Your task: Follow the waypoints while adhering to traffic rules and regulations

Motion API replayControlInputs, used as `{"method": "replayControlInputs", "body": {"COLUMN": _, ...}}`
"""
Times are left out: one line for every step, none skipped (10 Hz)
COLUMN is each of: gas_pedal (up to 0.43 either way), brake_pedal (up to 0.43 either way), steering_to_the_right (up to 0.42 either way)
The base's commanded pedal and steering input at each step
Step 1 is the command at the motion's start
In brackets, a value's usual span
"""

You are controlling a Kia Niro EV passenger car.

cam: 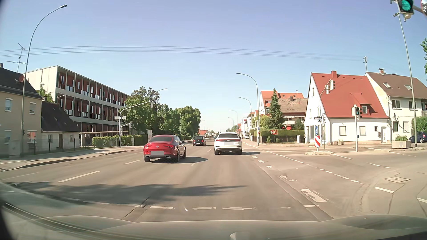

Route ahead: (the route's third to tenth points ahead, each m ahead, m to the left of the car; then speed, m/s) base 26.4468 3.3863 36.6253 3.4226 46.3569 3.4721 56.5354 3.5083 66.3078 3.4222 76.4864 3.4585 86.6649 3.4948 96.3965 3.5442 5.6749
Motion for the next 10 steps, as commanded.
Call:
{"method": "replayControlInputs", "body": {"gas_pedal": 0.240, "brake_pedal": 0.000, "steering_to_the_right": -0.001}}
{"method": "replayControlInputs", "body": {"gas_pedal": 0.240, "brake_pedal": 0.000, "steering_to_the_right": -0.001}}
{"method": "replayControlInputs", "body": {"gas_pedal": 0.240, "brake_pedal": 0.000, "steering_to_the_right": -0.001}}
{"method": "replayControlInputs", "body": {"gas_pedal": 0.240, "brake_pedal": 0.000, "steering_to_the_right": -0.001}}
{"method": "replayControlInputs", "body": {"gas_pedal": 0.240, "brake_pedal": 0.000, "steering_to_the_right": -0.001}}
{"method": "replayControlInputs", "body": {"gas_pedal": 0.240, "brake_pedal": 0.000, "steering_to_the_right": -0.001}}
{"method": "replayControlInputs", "body": {"gas_pedal": 0.240, "brake_pedal": 0.000, "steering_to_the_right": -0.002}}
{"method": "replayControlInputs", "body": {"gas_pedal": 0.240, "brake_pedal": 0.000, "steering_to_the_right": -0.003}}
{"method": "replayControlInputs", "body": {"gas_pedal": 0.240, "brake_pedal": 0.000, "steering_to_the_right": -0.003}}
{"method": "replayControlInputs", "body": {"gas_pedal": 0.287, "brake_pedal": 0.000, "steering_to_the_right": -0.003}}
